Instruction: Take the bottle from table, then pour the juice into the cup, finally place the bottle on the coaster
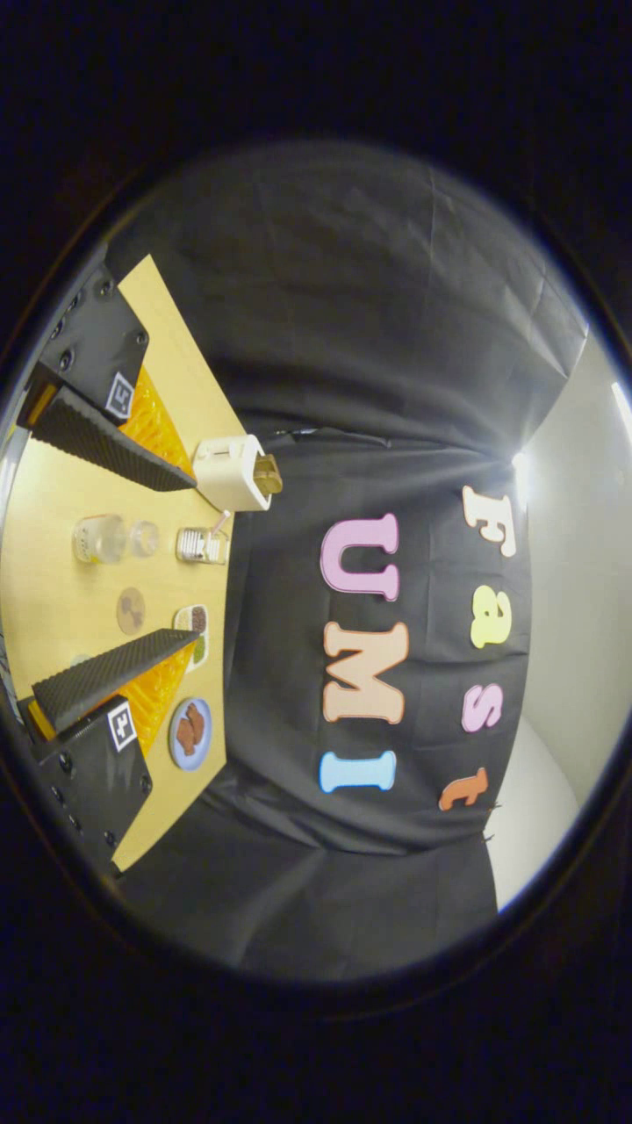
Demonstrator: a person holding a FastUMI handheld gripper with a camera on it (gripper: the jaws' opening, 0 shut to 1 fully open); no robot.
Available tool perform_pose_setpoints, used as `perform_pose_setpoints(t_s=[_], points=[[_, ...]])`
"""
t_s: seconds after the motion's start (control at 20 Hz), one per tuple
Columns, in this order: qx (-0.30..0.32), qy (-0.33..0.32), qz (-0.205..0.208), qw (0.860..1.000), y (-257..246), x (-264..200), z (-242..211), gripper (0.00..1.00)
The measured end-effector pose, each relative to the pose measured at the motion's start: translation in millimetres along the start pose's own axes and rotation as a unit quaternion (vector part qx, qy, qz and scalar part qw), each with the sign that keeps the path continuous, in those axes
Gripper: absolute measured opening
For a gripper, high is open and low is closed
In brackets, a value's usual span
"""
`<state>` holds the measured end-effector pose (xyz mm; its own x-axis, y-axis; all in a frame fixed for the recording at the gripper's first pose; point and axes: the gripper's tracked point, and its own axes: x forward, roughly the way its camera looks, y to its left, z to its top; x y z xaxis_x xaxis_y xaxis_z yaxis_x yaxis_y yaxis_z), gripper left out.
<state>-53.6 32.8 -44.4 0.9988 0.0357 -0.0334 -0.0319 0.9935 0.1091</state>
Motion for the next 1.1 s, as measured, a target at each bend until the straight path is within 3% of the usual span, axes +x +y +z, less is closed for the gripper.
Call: perform_pose_setpoints(t_s=[0.65,1.1], points=[[-0.014,0.093,-0.075,0.993,18,52,-121,1.0],[-0.007,0.146,-0.091,0.985,28,86,-179,1.0]])
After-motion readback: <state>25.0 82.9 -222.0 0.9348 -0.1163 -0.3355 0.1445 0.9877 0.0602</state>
